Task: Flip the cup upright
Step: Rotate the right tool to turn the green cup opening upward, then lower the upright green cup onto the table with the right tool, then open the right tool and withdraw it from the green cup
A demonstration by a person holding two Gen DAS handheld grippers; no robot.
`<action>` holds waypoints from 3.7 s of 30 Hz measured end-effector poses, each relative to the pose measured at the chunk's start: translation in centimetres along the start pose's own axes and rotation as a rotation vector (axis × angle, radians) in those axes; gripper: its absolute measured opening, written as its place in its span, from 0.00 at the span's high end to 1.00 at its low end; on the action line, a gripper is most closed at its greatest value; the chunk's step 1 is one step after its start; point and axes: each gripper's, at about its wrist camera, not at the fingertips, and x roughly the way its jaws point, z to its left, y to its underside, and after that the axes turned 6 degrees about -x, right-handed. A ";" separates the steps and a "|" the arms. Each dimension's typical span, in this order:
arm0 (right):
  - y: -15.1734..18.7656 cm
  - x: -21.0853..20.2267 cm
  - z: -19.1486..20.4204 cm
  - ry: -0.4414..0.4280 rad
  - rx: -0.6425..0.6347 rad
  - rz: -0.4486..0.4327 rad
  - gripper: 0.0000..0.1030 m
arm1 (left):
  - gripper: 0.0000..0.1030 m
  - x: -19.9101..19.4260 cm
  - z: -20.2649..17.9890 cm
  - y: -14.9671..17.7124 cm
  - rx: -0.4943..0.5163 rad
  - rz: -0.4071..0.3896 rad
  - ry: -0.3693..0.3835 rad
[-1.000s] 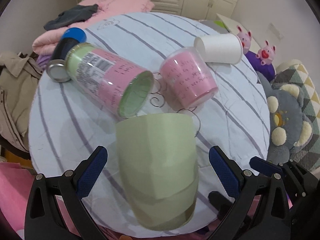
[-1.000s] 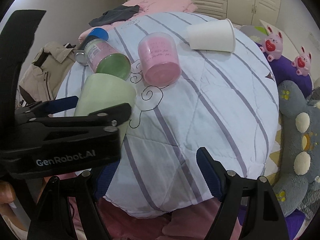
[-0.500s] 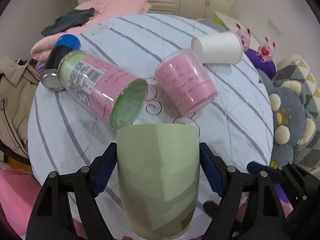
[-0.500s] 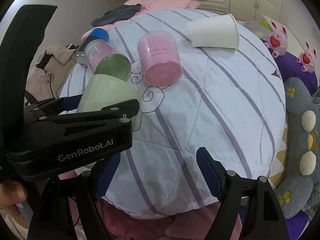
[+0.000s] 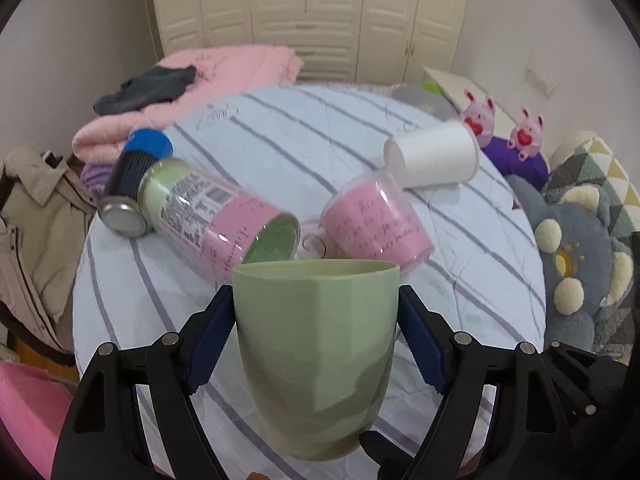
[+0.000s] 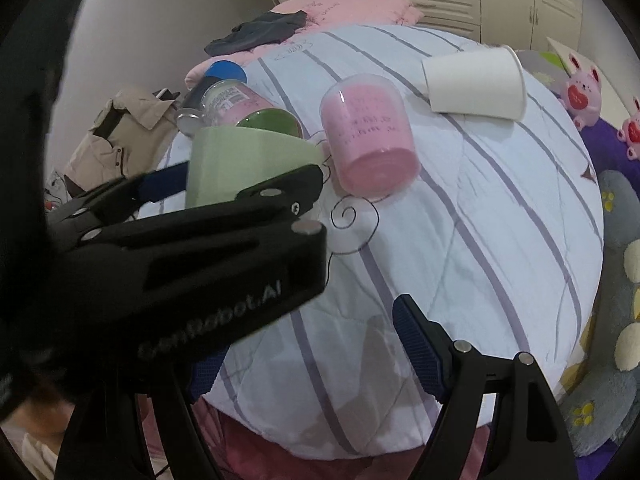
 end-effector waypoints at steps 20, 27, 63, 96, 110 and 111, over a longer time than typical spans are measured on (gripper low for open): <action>-1.7 3.6 -0.4 0.005 0.048 -0.039 0.22 | 0.21 -1.1 1.2 -0.1 0.000 -0.171 0.062; -3.2 4.6 -1.3 0.037 0.082 -0.051 0.22 | 0.21 -0.3 0.9 -0.6 0.007 -0.194 0.054; -0.5 -2.8 0.0 0.182 0.073 -0.250 0.22 | 0.04 -7.2 3.5 1.6 0.044 -0.240 -0.069; 1.7 -8.3 0.3 0.303 0.151 -0.402 0.22 | 0.00 -9.1 2.5 2.1 0.094 -0.231 -0.076; 1.9 -8.3 0.9 0.346 0.139 -0.448 0.22 | 0.00 -9.1 2.7 1.8 0.070 -0.271 -0.080; 2.0 -8.3 1.0 0.351 0.135 -0.452 0.22 | 0.00 -9.1 2.7 1.8 0.067 -0.279 -0.078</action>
